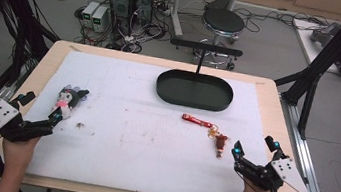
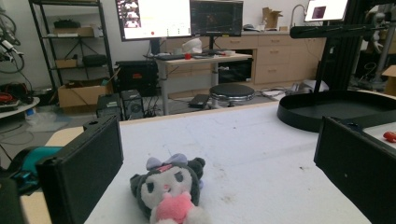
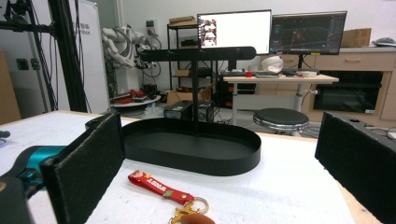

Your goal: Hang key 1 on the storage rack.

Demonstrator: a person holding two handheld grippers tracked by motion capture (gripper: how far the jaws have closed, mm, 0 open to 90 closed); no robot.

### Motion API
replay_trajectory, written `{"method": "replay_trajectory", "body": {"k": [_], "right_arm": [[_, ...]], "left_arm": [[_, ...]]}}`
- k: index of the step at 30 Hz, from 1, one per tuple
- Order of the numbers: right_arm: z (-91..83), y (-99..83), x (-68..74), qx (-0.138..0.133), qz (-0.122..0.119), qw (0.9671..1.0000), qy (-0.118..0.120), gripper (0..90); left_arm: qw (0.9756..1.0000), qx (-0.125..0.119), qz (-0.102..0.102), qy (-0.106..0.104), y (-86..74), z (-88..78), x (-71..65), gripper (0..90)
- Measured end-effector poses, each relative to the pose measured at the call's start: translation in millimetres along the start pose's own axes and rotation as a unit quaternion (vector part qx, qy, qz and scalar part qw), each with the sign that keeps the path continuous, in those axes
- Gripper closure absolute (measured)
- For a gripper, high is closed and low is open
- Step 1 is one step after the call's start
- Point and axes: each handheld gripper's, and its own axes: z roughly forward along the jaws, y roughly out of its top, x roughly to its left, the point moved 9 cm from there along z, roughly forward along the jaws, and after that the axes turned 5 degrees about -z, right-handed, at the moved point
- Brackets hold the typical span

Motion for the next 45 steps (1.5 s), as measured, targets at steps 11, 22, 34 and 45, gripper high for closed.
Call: {"method": "replay_trajectory", "body": {"k": [11, 22, 34, 45], "right_arm": [[7.2, -6.4, 4.3, 0.029, 0.014, 0.9994, 0.011, 0.7], [15.1, -17.0, 3.2, 0.097, 0.024, 0.9949, 0.013, 0.7], [37.4, -54.0, 10.7, 0.213, 0.008, 0.9769, 0.011, 5.1], [47.1, -84.0, 17.0, 0.289, 0.007, 0.9572, 0.014, 5.3]], "left_arm": [[1.0000, 0.000, -0.001, 0.003, -0.2, -1.9, 2.4, 1.7], [1.0000, 0.001, -0.006, 0.000, -1.1, 1.3, 2.4, 1.7], [1.0000, 0.003, -0.002, -0.002, -0.6, 0.6, 0.9, 1.7], [1.0000, 0.006, -0.001, -0.002, -1.8, 1.9, 0.7, 1.7]]}}
